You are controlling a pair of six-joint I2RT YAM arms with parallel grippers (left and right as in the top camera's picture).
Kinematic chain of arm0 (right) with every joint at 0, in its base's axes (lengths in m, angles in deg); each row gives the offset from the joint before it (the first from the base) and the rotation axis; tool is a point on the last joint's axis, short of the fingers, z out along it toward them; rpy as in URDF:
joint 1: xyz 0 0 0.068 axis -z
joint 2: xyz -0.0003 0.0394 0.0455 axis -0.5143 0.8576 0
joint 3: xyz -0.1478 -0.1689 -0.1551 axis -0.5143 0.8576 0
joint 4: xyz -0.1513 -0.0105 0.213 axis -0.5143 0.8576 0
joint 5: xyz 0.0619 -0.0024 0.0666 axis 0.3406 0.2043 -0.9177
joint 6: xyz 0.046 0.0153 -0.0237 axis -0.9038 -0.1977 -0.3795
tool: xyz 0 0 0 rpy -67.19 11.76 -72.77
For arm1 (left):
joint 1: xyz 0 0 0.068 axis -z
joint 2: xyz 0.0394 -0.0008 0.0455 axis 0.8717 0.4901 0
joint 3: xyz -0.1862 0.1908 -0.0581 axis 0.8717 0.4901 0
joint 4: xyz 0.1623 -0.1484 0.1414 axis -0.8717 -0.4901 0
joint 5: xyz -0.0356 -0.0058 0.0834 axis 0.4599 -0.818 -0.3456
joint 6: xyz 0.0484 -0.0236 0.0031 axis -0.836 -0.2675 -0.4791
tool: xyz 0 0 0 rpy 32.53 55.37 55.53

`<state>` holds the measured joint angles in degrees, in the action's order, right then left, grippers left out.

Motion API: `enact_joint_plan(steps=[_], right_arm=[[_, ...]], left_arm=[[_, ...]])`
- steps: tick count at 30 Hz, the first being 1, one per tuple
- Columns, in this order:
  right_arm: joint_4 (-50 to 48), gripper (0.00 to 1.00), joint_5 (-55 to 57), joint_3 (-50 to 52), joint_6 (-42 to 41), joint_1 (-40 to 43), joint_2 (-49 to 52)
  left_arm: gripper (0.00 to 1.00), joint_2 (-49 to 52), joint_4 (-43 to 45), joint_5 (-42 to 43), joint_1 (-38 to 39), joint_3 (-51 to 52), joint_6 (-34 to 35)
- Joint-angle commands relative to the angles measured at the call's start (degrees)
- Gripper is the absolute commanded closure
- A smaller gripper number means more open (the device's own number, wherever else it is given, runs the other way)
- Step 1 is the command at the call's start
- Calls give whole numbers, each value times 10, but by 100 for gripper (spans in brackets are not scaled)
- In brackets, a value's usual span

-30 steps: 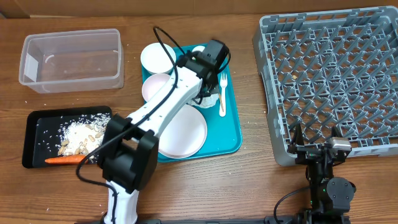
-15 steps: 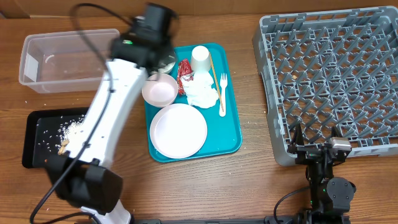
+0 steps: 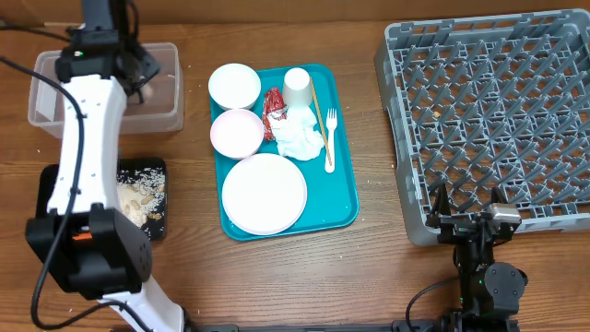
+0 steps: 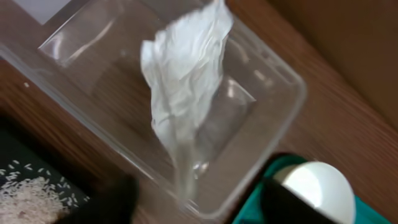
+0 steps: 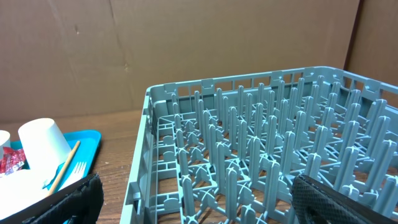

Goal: Sort waste into correct bins and load items into the dishwasher rack
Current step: 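Carry the tissue left and drop it into the clear plastic bin, then reach the left gripper back to the remaining tissue on the tray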

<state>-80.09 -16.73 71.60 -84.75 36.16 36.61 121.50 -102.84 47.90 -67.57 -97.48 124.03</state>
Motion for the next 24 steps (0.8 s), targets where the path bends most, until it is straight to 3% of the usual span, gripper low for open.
enact_joint_plan(steps=[1,7,10,12,15,24], right_arm=[[-3,0,3,6,0,2,-5],[-3,0,3,6,0,2,-5],[-3,0,3,6,0,2,-5],[-3,0,3,6,0,2,-5],[-3,0,3,6,0,2,-5],[-3,0,3,6,0,2,-5]], left_arm=[[0,5,-2,23,-19,-12,-37],[0,-6,-21,153,-21,-12,-78],[0,-6,-28,276,-3,-12,-138],[0,-5,-39,308,27,-12,-170],[0,-5,-66,289,86,-12,-196],[0,14,-111,117,287,0,-183]])
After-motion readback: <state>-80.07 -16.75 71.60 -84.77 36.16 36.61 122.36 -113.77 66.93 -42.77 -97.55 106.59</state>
